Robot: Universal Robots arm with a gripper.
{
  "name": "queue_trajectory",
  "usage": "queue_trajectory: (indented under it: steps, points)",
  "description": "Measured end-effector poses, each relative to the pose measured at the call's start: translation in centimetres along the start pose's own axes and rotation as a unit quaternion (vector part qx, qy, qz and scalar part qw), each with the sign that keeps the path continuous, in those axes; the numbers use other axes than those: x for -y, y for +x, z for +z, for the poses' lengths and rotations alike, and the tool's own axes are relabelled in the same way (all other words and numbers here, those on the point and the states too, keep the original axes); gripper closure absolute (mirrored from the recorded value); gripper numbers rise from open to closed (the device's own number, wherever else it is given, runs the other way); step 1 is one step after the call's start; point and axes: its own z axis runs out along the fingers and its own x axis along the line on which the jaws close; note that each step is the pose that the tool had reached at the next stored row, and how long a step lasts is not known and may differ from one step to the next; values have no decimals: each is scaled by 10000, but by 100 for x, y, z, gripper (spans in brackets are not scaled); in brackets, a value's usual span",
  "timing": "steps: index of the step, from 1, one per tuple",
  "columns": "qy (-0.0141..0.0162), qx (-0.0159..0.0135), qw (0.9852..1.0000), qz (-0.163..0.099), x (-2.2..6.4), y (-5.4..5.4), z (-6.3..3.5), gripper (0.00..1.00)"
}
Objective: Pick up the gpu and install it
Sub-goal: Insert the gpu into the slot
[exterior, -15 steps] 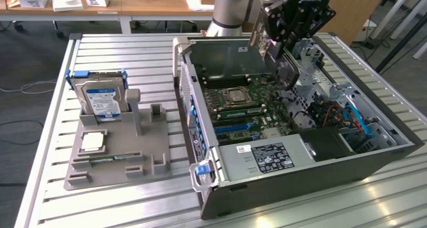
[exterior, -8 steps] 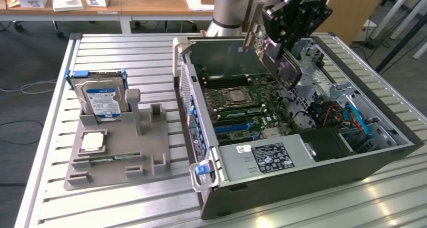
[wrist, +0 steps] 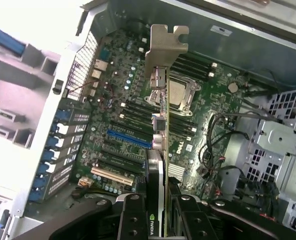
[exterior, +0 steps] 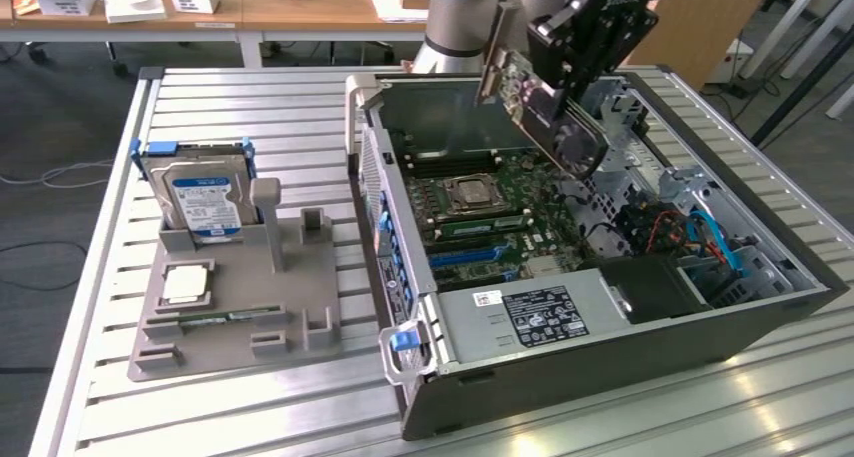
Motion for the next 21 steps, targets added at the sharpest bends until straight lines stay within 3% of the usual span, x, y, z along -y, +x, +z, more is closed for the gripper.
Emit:
queue_trajectory:
  steps: [5, 10, 15, 21]
  points:
    - [-5, -28, 9991, -420, 0, 0, 5, 73]
    - [-10, -59, 9961, -876, 1, 0, 10, 73]
    - [-15, -89, 9912, -1319, 1, 0, 15, 73]
    - [-21, -124, 9830, -1829, 1, 0, 21, 73]
